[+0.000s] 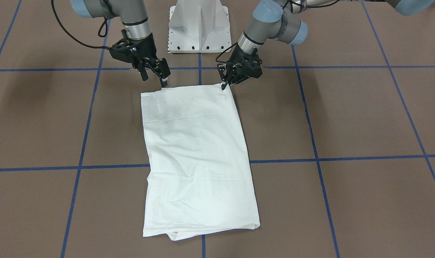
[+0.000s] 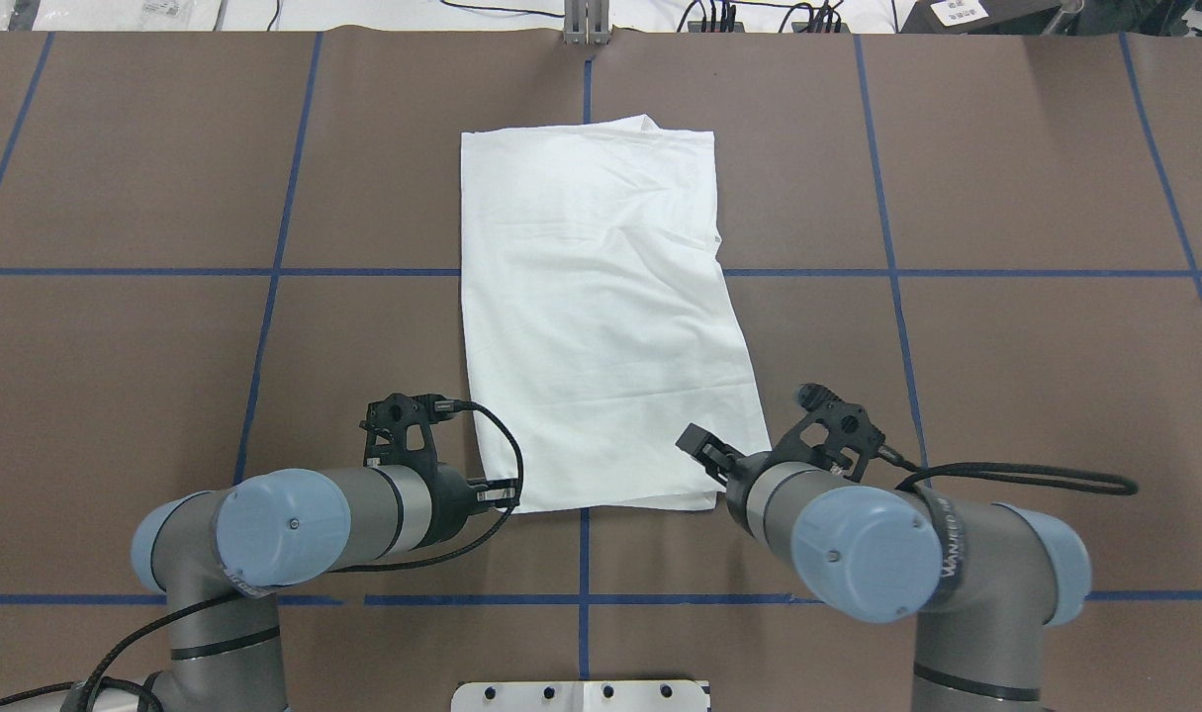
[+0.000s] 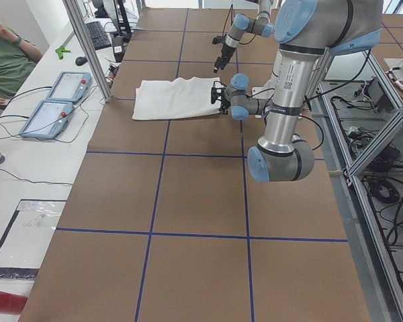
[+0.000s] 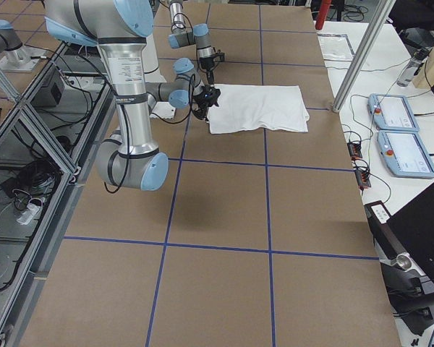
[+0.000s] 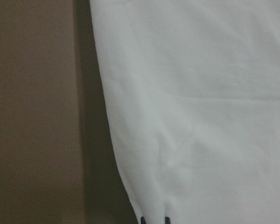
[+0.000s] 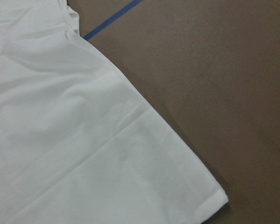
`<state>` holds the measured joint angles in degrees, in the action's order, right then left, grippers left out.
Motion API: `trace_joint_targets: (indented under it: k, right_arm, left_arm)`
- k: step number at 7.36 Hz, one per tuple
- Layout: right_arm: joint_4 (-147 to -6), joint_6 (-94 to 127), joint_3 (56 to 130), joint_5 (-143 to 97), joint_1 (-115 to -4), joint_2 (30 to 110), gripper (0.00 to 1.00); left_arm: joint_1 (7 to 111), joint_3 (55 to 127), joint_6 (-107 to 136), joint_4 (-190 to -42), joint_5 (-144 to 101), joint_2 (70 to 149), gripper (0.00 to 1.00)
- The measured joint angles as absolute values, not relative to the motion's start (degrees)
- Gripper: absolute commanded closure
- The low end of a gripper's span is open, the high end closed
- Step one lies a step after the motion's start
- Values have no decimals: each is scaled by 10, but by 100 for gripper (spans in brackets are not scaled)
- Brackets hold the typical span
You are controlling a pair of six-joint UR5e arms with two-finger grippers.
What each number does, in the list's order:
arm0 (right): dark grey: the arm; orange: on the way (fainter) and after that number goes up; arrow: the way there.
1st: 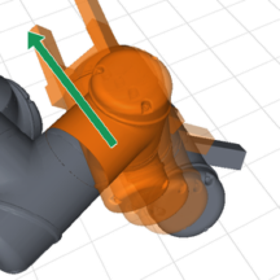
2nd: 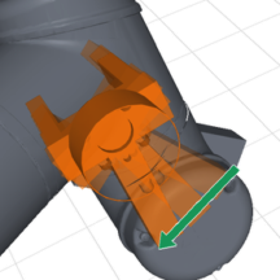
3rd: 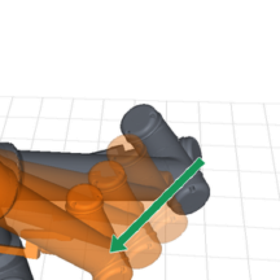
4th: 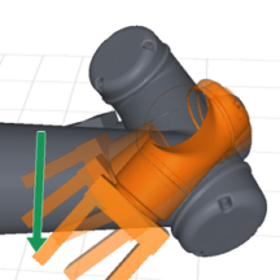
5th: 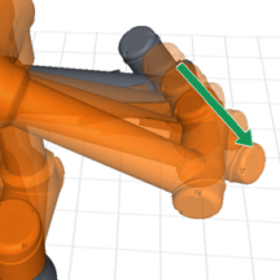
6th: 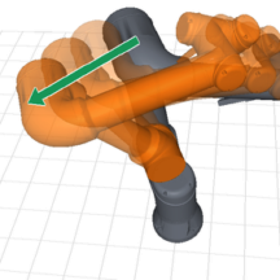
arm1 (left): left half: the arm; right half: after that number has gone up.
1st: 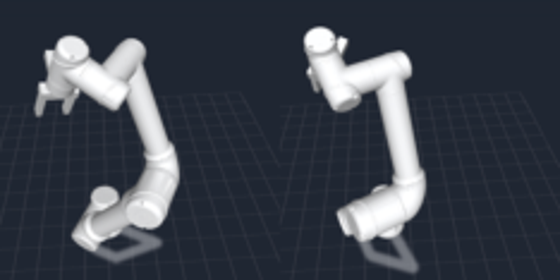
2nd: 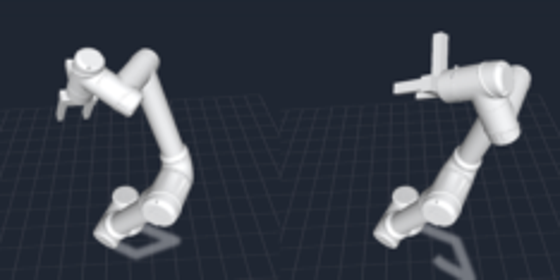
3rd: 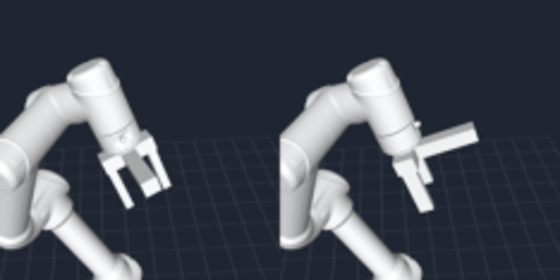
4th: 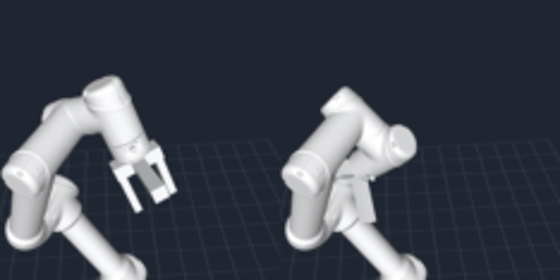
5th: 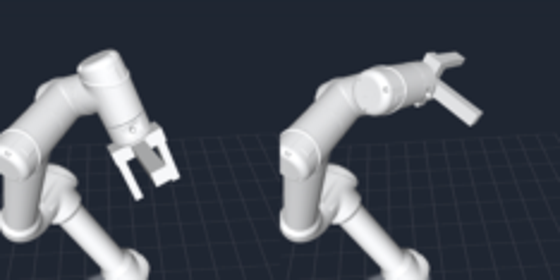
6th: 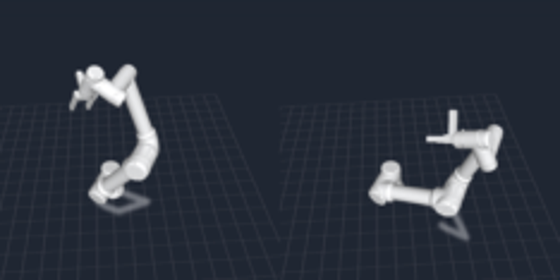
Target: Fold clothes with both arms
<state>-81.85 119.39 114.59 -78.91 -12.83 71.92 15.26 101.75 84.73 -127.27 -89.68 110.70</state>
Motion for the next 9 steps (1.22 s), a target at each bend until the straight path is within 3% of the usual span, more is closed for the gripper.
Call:
trace_joint_targets:
  k: [9]
  right_arm:
    - [-901, 1307, 1058, -770, -113, 630, 4]
  left_arm:
    - [154, 1031, 847, -1273, -897, 1102, 100]
